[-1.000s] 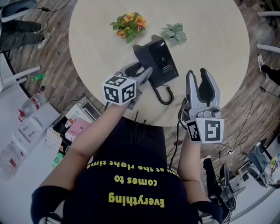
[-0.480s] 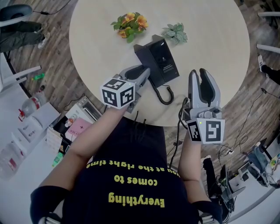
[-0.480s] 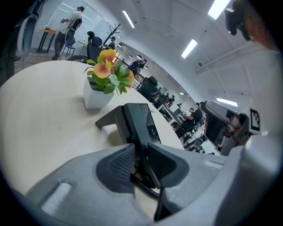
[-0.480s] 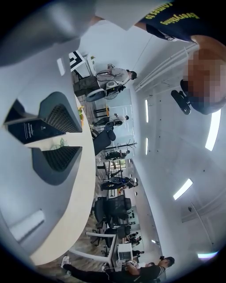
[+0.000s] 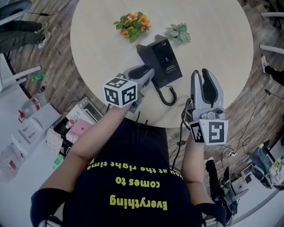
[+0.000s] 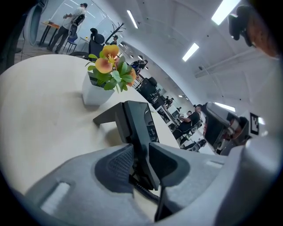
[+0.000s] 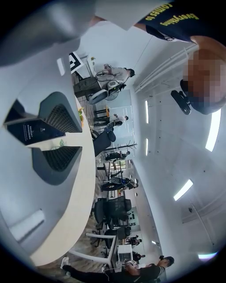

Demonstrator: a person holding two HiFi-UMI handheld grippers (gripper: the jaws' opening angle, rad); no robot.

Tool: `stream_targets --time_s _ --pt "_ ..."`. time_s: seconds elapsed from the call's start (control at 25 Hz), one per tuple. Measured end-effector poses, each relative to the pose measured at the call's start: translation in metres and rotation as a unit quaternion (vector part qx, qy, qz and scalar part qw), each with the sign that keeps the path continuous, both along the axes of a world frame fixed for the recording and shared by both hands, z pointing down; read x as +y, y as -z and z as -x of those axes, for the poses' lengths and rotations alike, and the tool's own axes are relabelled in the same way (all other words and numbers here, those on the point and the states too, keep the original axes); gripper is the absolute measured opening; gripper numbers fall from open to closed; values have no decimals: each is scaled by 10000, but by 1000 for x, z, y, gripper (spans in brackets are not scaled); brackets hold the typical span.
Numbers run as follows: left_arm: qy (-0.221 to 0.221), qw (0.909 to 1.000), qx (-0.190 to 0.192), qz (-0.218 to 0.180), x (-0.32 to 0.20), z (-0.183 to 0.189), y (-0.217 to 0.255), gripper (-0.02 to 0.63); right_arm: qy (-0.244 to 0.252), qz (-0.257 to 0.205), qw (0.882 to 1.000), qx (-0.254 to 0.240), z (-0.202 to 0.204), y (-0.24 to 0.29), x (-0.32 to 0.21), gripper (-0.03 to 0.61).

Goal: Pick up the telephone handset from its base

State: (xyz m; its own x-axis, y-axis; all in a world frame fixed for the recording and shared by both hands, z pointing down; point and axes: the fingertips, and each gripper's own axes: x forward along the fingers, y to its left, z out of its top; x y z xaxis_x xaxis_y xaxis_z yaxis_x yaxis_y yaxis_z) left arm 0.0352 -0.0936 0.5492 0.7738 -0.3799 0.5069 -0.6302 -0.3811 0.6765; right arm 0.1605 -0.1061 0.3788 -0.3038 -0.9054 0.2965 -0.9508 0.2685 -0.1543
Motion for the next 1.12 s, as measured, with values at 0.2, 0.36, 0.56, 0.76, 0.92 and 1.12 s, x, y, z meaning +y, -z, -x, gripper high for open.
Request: stream_targets --time_s 0.2,0.36,0.56,0.76,0.92,1.12 --pt "-12 9997 220 -56 1 -1 12 87 28 -16 10000 8 4 1 -1 114" --pt "-235 9975 269 -607 1 -8 36 77 -9 -29 10000 8 2 2 -1 109" --pt "-302 9951 239 -911 -5 -7 52 72 -107 -120 9999 -2 0 9 0 75" --pt "-266 9924 209 -1181 -14 5 72 72 -165 -252 9995 17 -1 19 2 12" --pt "-284 9888 147 -1460 -16 11 88 72 -162 -332 9993 45 1 29 3 12" --pt "-221 9825 216 -1835 -22 21 120 72 -192 -462 9987 121 3 45 8 11"
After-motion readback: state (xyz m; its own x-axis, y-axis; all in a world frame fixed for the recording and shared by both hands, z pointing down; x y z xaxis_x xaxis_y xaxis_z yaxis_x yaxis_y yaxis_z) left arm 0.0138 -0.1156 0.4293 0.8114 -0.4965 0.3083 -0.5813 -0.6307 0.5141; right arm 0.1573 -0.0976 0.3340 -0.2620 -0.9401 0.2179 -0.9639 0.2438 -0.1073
